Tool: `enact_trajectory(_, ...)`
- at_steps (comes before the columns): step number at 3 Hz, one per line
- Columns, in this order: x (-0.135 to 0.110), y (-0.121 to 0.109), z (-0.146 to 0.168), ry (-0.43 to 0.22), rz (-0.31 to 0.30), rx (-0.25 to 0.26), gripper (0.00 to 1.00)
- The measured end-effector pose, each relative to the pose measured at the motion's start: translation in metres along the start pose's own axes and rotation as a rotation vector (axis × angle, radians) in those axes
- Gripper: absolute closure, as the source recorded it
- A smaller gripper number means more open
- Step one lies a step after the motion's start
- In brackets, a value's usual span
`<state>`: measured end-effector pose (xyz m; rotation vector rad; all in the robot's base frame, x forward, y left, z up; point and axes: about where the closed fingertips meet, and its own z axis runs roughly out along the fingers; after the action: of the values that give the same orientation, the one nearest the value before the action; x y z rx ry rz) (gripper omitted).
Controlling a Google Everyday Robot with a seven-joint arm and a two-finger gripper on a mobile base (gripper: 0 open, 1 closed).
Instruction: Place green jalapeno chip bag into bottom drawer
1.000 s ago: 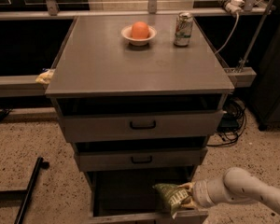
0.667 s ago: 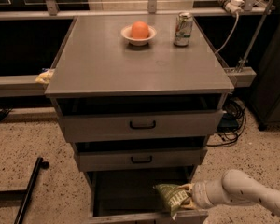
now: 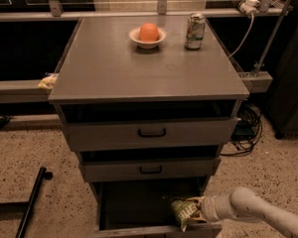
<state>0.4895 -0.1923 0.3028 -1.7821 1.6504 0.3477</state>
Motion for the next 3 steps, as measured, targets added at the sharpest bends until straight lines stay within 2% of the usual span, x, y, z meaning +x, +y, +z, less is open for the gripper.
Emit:
enact_trajectory(1, 0.017, -0.006, 0.028, -0.031, -0.015, 0.007, 1.00)
enact_trajectory(3, 0.023, -0.027, 0.090, -0.146, -0.008, -0.022, 1.00)
